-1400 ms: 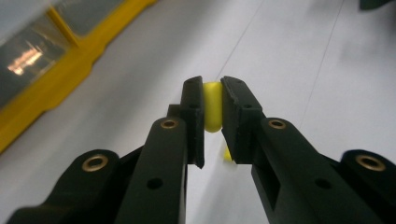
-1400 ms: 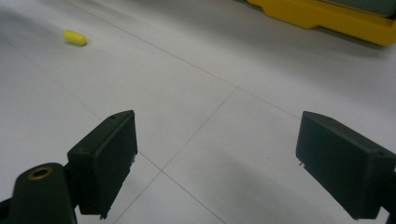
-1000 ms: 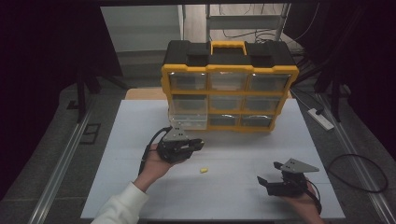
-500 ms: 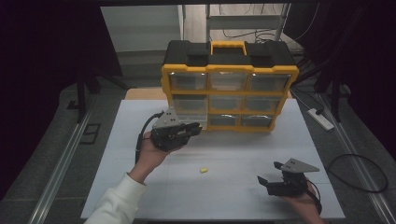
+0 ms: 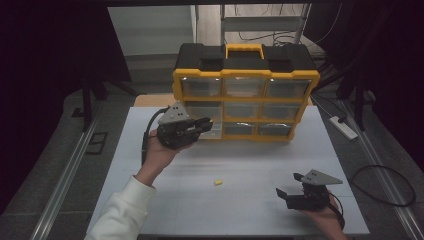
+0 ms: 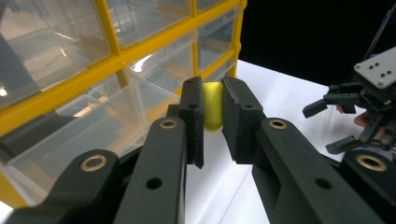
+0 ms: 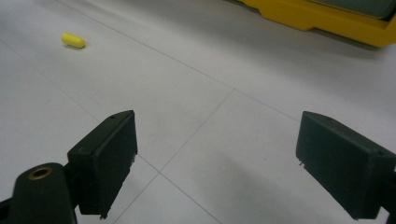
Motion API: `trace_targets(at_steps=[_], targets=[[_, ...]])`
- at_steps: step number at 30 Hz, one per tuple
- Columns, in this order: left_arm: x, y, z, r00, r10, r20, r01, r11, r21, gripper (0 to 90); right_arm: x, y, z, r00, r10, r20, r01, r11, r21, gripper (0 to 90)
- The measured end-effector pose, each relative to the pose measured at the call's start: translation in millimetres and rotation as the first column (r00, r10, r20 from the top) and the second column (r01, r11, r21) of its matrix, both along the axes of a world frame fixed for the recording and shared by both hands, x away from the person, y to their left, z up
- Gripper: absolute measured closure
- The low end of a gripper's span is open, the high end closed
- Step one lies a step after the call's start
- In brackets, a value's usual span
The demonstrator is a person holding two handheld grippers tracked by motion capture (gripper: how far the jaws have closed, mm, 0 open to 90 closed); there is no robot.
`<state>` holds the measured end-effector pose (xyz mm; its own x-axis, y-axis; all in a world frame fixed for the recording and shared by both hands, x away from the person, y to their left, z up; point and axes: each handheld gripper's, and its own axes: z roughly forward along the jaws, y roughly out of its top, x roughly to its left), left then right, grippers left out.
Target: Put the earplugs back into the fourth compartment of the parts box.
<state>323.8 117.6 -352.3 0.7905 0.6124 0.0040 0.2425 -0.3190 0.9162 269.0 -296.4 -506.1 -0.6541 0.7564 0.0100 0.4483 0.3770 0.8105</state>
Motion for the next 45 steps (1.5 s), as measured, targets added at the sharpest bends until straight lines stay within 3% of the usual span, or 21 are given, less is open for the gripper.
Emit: trace_targets(at_steps=[14, 23, 37, 39, 42, 45], targets=[[28.6, 0.7, 5.0, 0.9983, 0.052, -0.028, -0.051, 0.9986, 0.015, 78.0, -0.2, 0.0, 0.0, 1.0000, 0.002, -0.001, -0.002, 1.000, -0.002, 13.4], [44.8, 3.8, 0.6, 0.9938, 0.100, -0.048, -0.098, 0.9945, 0.037, 77.9, -0.2, 0.1, -0.1, 1.0000, 0.005, 0.000, -0.005, 1.000, -0.002, 13.4], [51.2, 4.7, -4.4, 0.9916, 0.113, -0.064, -0.109, 0.9925, 0.055, 77.1, -0.4, 0.3, -0.1, 1.0000, 0.010, -0.001, -0.010, 1.000, -0.004, 13.4], [51.1, 4.3, -4.8, 0.9909, 0.118, -0.064, -0.115, 0.9918, 0.056, 70.3, -0.4, 0.4, -0.1, 0.9999, 0.011, -0.001, -0.011, 1.000, -0.004, 13.4], [50.6, 3.6, -4.5, 0.9882, 0.140, -0.063, -0.137, 0.9892, 0.053, 44.5, -0.3, 0.3, -0.2, 0.9999, 0.011, -0.002, -0.011, 1.000, -0.004, 13.4], [47.8, 2.4, -3.6, 0.9854, 0.158, -0.062, -0.155, 0.9862, 0.058, 27.8, -0.4, 0.1, -0.1, 0.9999, 0.011, -0.001, -0.011, 1.000, -0.004, 13.4]])
